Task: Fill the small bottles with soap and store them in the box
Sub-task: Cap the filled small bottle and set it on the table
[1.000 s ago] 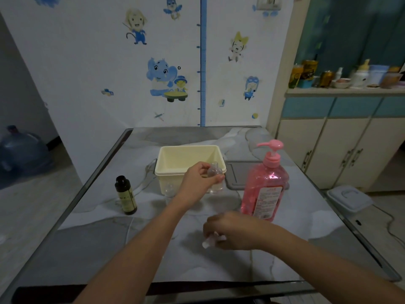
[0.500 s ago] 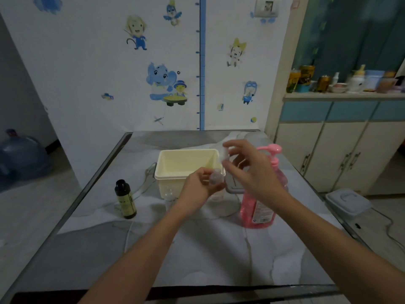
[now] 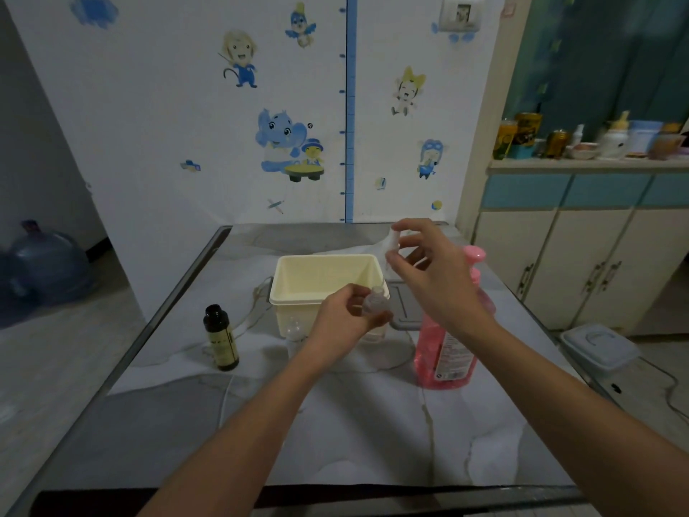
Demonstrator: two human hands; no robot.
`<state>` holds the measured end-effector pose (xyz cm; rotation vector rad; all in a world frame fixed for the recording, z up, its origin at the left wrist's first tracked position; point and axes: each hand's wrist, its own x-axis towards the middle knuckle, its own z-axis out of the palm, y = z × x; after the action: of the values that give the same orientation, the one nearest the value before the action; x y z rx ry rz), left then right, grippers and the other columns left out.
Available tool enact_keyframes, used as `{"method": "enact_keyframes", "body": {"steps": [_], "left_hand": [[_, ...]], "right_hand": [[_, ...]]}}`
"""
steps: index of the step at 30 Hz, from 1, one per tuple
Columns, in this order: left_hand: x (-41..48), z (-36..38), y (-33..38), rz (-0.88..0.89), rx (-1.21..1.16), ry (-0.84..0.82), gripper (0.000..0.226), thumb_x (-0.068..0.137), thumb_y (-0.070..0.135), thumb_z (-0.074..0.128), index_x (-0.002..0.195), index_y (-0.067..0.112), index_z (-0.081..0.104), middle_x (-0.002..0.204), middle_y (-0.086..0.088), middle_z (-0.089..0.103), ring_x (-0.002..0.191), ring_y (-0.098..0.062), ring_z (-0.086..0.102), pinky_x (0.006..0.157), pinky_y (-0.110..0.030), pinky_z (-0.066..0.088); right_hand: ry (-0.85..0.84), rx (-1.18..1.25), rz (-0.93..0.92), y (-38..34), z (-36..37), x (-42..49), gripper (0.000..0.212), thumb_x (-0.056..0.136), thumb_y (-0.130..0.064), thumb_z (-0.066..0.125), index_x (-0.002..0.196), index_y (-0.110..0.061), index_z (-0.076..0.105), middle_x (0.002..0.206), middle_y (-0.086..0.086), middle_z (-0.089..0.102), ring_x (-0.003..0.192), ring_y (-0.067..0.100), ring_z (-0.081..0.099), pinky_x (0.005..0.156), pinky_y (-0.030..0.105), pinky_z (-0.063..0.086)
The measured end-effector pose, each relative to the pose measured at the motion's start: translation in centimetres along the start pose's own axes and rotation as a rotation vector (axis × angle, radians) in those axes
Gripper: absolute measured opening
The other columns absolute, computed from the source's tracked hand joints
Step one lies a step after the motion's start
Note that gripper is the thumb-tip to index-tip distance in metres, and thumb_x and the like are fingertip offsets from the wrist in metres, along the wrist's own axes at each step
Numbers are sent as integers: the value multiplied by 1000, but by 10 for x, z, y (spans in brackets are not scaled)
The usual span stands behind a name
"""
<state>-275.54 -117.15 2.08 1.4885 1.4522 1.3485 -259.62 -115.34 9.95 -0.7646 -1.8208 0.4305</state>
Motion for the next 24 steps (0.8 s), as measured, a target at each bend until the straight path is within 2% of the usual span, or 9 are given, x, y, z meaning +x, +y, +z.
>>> {"method": "enact_keyframes", "body": {"steps": [6,11,14,17,20,24], "left_hand": [[-2,-1,5,42,-30,-6,47,61,37,87,100,27,63,96,5,71,88,-8,69,77,-25,57],[-3,-4,7,66,-78,-21,45,65,36,85,102,22,65,96,3,72,89,-12,70,78,-30,58],[-3,-5,8,79,-106,-23,42,64,35,85,99,23,66,92,5,74,86,-12,71,77,-30,58],[-4,-6,8,82,-119,-24,39,62,35,85,96,27,67,91,6,74,85,-12,71,73,-27,57],[-4,-6,8,88,-126,-27,32,63,31,85,88,33,67,89,7,74,84,-11,71,70,-22,54],[-5,-5,8,105,-89,-61,35,62,35,84,92,31,68,91,5,73,88,-12,70,77,-27,56]], "right_hand": [[-96,2,71,3,7,-7,32,86,-28,69,111,-38,51,98,-15,64,77,1,63,62,15,55],[-157,35,102,0,8,-12,26,88,-27,67,107,-32,51,95,-13,63,75,-1,64,55,17,55],[-204,29,114,1,7,-13,28,88,-26,66,110,-31,49,95,-11,64,74,1,64,53,29,58],[-253,-32,135,5,5,-11,38,87,-27,68,118,-37,49,96,-12,61,75,6,63,54,34,59],[-342,-115,148,9,3,-7,36,85,-26,69,117,-37,55,100,-9,61,79,9,64,62,32,60],[-470,-221,129,11,-2,4,20,84,-32,70,102,-30,64,90,-16,62,82,5,61,67,24,54]]}}
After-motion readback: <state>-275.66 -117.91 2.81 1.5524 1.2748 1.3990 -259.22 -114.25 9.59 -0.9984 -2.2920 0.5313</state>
